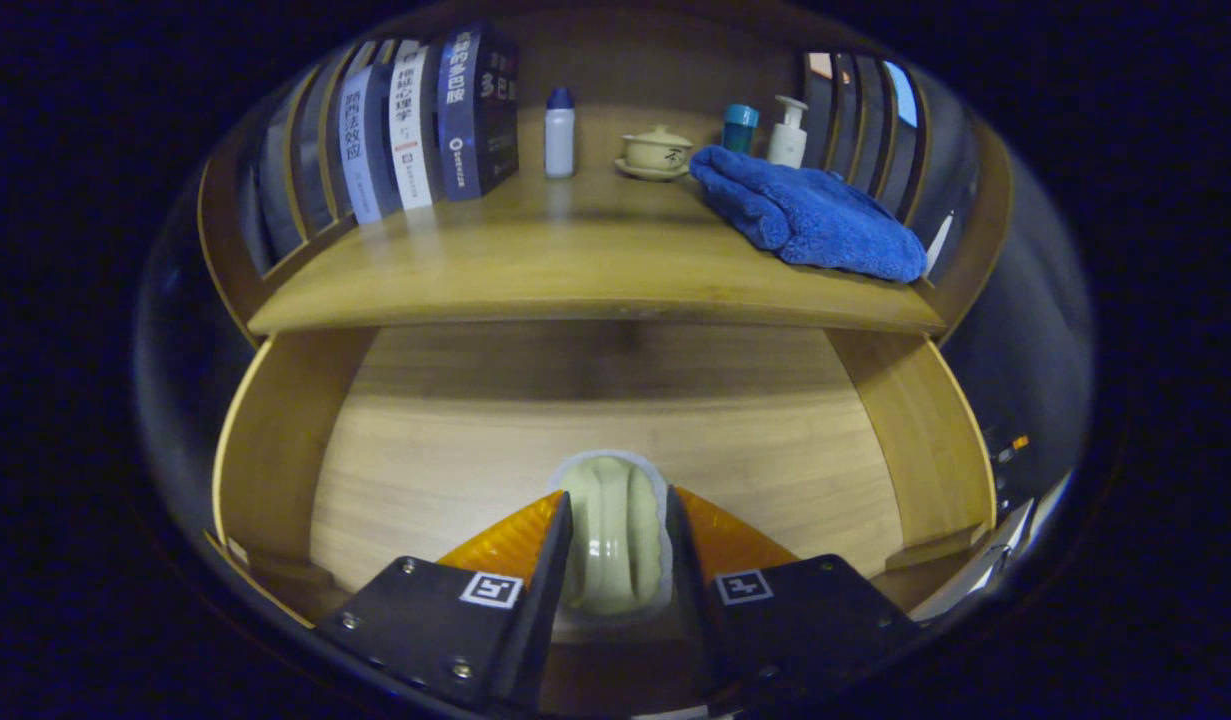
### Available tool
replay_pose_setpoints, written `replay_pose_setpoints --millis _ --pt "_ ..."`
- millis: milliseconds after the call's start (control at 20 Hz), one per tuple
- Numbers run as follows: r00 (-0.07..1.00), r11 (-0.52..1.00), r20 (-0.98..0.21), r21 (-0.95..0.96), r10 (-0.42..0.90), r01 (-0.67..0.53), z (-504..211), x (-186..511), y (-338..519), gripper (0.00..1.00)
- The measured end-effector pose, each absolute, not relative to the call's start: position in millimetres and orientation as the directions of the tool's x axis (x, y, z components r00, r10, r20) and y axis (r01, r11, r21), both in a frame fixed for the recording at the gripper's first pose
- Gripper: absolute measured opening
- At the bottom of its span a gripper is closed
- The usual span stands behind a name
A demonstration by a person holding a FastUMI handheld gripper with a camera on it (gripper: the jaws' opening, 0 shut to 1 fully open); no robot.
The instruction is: Pull open the drawer, take out the items inside it, and place them on the countertop above the cabinet.
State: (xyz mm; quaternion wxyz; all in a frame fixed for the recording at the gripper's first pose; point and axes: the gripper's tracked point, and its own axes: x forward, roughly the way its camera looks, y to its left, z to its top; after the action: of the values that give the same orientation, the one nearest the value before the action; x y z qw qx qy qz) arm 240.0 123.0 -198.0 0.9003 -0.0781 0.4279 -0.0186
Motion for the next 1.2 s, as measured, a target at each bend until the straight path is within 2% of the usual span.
replay_pose_setpoints --millis 150,250,300,600,750,1000,1200 --pt "0.617 0.978 -0.775 -0.205 -0.136 -0.042 -203.5 243.2 121.4 0.21" --pt "0.647 0.967 -0.740 -0.256 -0.183 -0.020 -201.3 248.6 110.7 0.20" --pt "0.668 0.958 -0.715 -0.286 -0.205 -0.012 -197.0 260.1 105.4 0.12" --pt "0.813 0.964 -0.550 -0.263 -0.190 0.048 -99.7 250.7 115.0 0.12" --pt "0.867 0.967 -0.466 -0.246 -0.178 0.066 -58.0 273.5 118.3 0.12" --pt "0.900 0.981 -0.422 -0.191 -0.107 0.028 -37.6 329.1 130.1 0.12" --pt "0.902 0.995 -0.430 -0.104 -0.047 0.002 -47.3 374.8 140.3 0.12"
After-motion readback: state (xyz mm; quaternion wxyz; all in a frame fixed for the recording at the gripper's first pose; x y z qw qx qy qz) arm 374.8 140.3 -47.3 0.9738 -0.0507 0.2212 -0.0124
